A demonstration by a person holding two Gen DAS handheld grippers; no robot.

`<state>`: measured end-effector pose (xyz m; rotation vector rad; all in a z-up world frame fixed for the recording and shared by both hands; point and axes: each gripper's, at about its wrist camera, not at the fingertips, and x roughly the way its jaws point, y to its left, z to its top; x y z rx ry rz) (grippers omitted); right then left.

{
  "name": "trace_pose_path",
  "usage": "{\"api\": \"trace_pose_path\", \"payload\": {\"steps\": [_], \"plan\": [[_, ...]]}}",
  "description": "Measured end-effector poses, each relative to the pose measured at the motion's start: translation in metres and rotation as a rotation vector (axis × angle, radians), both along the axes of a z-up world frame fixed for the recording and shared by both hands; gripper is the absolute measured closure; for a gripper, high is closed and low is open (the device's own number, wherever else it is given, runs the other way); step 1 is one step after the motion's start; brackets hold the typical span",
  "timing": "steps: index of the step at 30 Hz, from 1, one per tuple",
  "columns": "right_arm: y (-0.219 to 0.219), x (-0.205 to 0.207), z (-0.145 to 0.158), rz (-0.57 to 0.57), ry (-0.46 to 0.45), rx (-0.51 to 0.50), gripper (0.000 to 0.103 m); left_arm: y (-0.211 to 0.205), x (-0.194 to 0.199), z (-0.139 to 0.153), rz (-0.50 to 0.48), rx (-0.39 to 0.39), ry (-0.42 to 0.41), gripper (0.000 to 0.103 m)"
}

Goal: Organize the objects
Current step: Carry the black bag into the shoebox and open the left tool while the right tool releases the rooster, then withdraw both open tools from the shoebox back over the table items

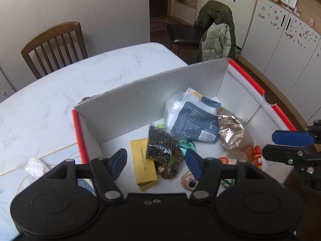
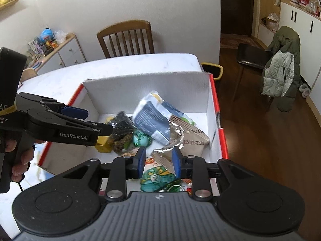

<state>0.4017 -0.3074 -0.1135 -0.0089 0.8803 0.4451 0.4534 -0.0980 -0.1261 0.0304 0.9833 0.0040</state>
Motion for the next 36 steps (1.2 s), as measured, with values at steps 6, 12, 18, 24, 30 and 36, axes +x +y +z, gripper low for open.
{"api": "trace_pose_path", "payload": {"steps": [6, 12, 18, 24, 30, 36], "plan": [[0.007, -0.01, 0.014, 0.016, -0.017, 0.029, 0.076, 0.005, -0.023, 0.021, 0.008, -0.023, -0.049, 0.033], [0.019, -0.024, 0.031, 0.04, -0.043, 0.056, 0.071, 0.008, -0.046, 0.042, -0.01, -0.027, -0.107, 0.028], [0.036, -0.039, 0.042, 0.048, -0.077, 0.062, 0.051, 0.019, -0.067, 0.056, -0.009, -0.046, -0.15, 0.022], [0.055, -0.049, 0.046, 0.037, -0.078, 0.06, 0.047, 0.038, -0.086, 0.065, 0.003, -0.032, -0.189, 0.018], [0.08, -0.06, 0.053, 0.024, -0.086, 0.062, 0.037, 0.063, -0.104, 0.07, -0.006, -0.032, -0.21, 0.009], [0.111, -0.069, 0.056, 0.003, -0.086, 0.07, 0.028, 0.094, -0.119, 0.071, -0.005, -0.043, -0.225, 0.004]]}}
